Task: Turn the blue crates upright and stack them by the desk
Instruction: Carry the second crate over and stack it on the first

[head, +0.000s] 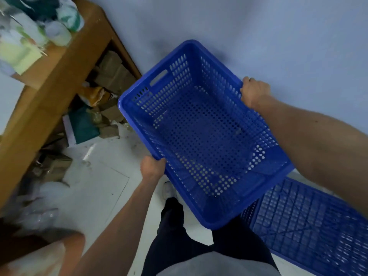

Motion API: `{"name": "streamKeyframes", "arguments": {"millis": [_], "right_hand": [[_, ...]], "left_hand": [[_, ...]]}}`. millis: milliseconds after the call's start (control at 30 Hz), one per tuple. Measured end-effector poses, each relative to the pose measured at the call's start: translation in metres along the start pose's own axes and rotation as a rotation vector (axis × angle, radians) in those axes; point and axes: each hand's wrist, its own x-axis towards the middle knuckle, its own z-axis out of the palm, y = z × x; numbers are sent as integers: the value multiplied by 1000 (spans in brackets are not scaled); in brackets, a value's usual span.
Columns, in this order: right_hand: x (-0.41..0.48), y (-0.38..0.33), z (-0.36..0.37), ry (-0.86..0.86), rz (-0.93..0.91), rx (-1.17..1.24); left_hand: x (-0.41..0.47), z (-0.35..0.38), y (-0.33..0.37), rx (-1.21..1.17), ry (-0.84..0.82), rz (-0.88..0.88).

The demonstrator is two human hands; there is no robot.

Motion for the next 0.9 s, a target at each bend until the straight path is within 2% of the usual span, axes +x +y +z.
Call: {"name": "streamKeyframes", "arguments": {"millis": [533,900], "right_hand": [[81,-23,29,61,-74,-206],[127,-18,44,131,-106,-283]], "left_hand": [[16,94,-23,-318,-160,-135],[32,147,-15,-560,-216,-107]]}}
